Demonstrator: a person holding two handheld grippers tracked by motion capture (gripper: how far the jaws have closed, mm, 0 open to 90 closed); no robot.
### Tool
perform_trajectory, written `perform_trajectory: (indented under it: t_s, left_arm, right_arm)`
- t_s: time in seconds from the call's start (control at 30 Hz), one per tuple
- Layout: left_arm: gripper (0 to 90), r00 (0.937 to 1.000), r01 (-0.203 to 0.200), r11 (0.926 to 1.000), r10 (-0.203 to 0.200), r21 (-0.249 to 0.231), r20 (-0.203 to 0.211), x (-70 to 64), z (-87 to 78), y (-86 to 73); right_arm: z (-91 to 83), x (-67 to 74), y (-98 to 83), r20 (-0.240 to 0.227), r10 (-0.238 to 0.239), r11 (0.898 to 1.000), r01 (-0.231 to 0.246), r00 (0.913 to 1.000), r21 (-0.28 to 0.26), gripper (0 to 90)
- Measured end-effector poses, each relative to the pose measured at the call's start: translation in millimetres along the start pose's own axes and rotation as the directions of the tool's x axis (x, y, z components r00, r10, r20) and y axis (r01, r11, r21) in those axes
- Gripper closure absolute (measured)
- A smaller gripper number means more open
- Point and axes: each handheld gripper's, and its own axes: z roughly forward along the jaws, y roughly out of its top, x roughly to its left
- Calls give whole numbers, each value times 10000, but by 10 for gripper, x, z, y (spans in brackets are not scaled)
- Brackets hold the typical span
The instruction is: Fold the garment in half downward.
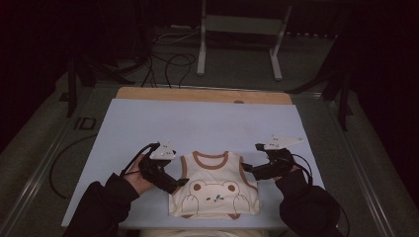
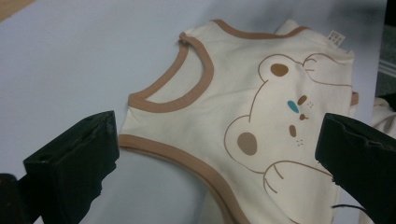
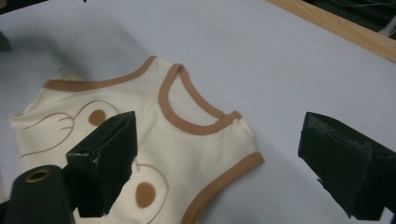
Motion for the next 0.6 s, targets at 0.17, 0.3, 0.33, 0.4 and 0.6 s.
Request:
perform_trajectory:
  t_s: [0.17, 0.3, 0.33, 0.4, 0.6]
  left_arm:
    - [4, 9998, -138, 9999, 138, 57, 138, 27, 103, 57]
    - [4, 9987, -293, 9995, 287, 119, 422, 80, 208, 50]
    - [4, 9989, -277, 9994, 268, 230, 397, 102, 242, 44]
    - [4, 9989, -265, 9988, 249, 404, 390, 169, 324, 26]
    - [12, 9991, 191, 9990, -206, 414, 366, 321, 422, -23]
  right_arm:
    - [134, -69, 30, -121, -8, 9999, 10, 9999, 164, 110]
    - [247, -116, 20, -213, 279, 9991, -272, 9994, 325, 108]
    - [272, -129, 15, -191, 396, 9984, -388, 9990, 407, 104]
    - [340, -167, 2, -226, 574, 9975, -564, 9981, 422, 104]
    - [480, -266, -17, 147, 931, 9925, -940, 9955, 777, 125]
